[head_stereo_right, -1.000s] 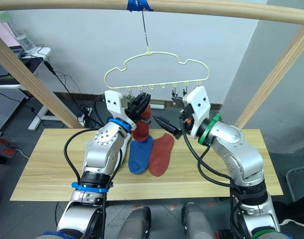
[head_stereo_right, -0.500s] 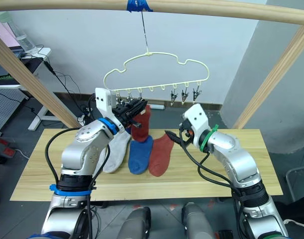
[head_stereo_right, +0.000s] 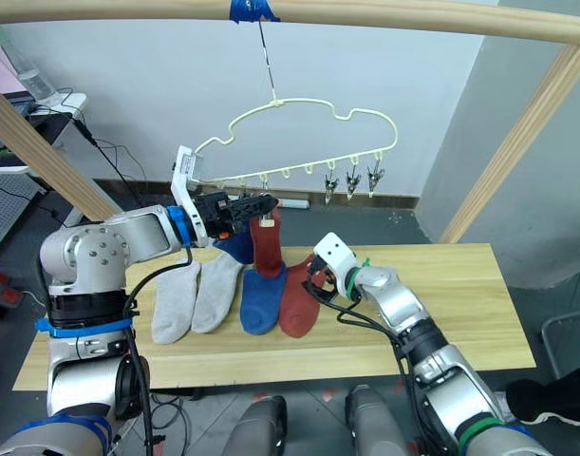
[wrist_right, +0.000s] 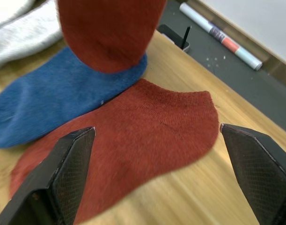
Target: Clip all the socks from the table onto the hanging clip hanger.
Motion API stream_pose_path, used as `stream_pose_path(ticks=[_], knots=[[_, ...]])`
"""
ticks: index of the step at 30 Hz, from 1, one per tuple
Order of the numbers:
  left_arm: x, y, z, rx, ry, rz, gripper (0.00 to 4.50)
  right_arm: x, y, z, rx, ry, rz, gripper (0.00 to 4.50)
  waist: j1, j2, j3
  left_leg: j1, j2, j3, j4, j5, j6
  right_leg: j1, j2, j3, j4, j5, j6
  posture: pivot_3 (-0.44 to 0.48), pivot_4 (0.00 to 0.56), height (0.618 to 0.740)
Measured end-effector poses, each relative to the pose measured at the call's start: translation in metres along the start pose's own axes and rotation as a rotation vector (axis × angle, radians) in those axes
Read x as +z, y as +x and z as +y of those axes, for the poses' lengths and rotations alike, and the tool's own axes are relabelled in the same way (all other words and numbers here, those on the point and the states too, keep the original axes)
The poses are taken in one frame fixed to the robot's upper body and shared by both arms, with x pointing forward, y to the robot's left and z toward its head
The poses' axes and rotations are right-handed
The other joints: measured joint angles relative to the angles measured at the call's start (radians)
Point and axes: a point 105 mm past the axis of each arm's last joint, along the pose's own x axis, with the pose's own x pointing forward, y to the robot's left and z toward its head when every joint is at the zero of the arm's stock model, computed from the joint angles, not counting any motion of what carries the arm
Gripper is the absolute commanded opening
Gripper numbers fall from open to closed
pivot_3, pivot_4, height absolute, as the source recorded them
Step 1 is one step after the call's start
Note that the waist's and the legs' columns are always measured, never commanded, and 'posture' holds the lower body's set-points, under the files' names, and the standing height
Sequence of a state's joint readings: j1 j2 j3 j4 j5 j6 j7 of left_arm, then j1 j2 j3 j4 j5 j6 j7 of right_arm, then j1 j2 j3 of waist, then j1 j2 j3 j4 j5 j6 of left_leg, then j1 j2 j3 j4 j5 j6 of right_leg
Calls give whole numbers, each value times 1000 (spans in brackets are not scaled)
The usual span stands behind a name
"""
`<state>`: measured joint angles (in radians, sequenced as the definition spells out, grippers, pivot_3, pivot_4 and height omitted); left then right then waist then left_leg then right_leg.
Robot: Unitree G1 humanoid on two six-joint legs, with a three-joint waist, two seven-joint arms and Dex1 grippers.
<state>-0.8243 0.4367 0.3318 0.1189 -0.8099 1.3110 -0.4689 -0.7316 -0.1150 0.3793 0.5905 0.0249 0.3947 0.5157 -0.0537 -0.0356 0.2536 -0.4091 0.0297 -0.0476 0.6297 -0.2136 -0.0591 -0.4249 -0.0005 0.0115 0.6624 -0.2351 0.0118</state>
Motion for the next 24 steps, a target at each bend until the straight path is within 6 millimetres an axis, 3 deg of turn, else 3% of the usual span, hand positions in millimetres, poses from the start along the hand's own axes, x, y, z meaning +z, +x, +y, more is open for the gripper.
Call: stream_pose_path(ticks=[4, 8, 11, 22, 24], knots=[[4, -1, 0, -29, -173, 12, 322, -12, 20, 0, -45, -19, 67, 4500, 0, 0, 0, 0, 0, 0, 0, 0, 0, 0, 0, 0, 0, 0, 0, -9, 230, 740], [5, -6, 1, -23, -216, 27, 322, -22, 27, 1, -46, -40, 109, 4500, 0, 0, 0, 0, -1, 0, -1, 0, 0, 0, -2, 0, 0, 0, -1, -6, 230, 740], [4, -7, 2, -18, -224, 29, 322, -22, 28, 2, -32, -72, 110, 4006, 0, 0, 0, 1, -1, 0, 0, 0, -1, 0, -2, 0, 1, 2, -2, 3, 231, 740], [4, -6, 0, -16, -220, 14, 322, -32, 22, 5, 15, -160, 64, 253, 4, 0, 0, 2, -1, -1, 0, 1, -2, 2, -3, 2, 2, 0, 0, -1, 240, 740], [3, -5, -1, -20, -222, 14, 322, -36, 15, -1, 5, -186, 54, 37, 7, 0, 0, 2, -1, -1, 0, 1, -2, 2, -3, 2, 2, 0, 0, -2, 240, 740]])
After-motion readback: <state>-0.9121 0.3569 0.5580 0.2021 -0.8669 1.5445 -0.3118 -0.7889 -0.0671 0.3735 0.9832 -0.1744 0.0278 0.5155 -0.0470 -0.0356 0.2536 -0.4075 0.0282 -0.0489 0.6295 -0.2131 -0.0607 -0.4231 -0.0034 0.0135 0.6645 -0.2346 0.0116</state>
